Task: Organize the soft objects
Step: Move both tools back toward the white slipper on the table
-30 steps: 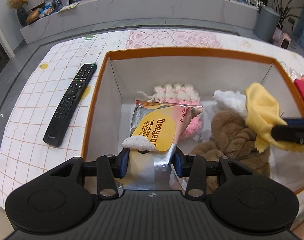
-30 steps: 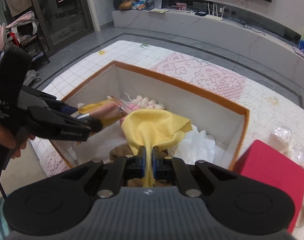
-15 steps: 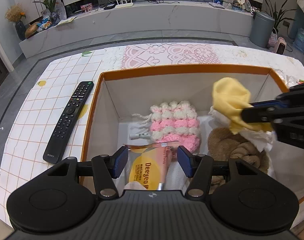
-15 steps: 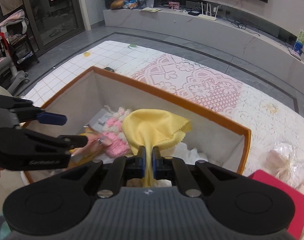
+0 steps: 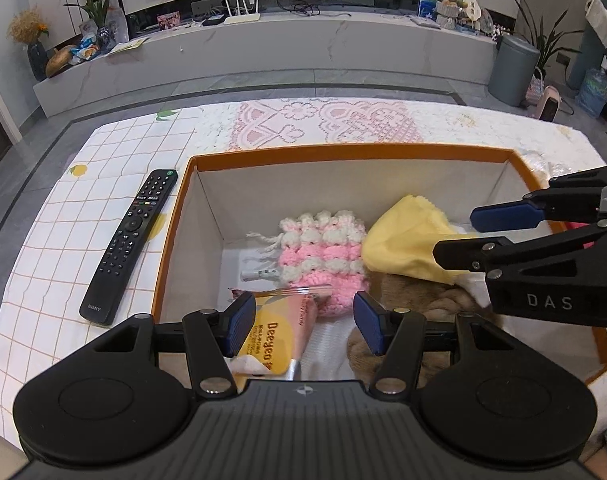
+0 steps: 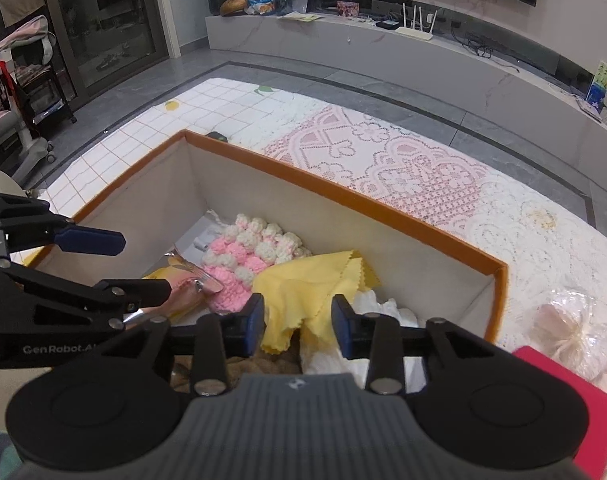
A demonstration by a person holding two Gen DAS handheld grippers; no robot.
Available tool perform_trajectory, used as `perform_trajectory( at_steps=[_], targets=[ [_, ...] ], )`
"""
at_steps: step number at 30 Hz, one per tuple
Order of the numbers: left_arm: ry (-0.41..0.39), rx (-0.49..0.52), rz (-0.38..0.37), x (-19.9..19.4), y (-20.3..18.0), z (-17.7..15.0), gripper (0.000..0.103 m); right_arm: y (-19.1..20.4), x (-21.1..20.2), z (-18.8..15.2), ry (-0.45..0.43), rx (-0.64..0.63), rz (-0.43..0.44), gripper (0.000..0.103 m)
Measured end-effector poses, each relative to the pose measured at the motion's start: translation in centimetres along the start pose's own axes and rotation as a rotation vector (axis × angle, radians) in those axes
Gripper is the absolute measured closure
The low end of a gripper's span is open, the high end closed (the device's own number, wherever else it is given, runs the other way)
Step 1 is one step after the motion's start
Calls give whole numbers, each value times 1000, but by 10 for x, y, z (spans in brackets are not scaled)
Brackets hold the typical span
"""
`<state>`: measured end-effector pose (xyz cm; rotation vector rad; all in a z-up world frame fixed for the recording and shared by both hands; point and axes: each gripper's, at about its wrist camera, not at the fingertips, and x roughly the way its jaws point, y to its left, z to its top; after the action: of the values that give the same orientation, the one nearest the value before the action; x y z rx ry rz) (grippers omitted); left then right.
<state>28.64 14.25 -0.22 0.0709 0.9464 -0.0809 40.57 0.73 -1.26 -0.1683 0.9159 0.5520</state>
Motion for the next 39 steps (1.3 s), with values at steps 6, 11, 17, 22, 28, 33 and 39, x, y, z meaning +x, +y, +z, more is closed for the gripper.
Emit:
perform_trajectory(
  at_steps=[6, 11, 17, 22, 28, 33, 39],
  targets=[
    [-43, -13, -37, -26, -15, -6, 36, 2, -33, -11, -38, 6, -5, 57],
    [-101, -53, -60, -52, -27, -17, 36, 4, -69, -30, -84, 15, -20, 55],
    [-201, -69, -65, -84, -51, -31, 36, 2, -118, -57, -158, 35, -47, 54],
    [-265, -21, -106, -105, -80, -41, 36, -10, -155, -90, -213, 82, -84, 53],
    [-279, 58, -203, -109, -126, -53, 36, -40, -187, -141, -223, 178, -150, 52],
    [-270, 175, -262, -100, -176, -57, 36, -73, -206, -183, -214, 275, -210, 51],
    [-245, 311, -298, -83, -229, -44, 36, -115, -213, -214, -186, 376, -275, 46]
  ],
)
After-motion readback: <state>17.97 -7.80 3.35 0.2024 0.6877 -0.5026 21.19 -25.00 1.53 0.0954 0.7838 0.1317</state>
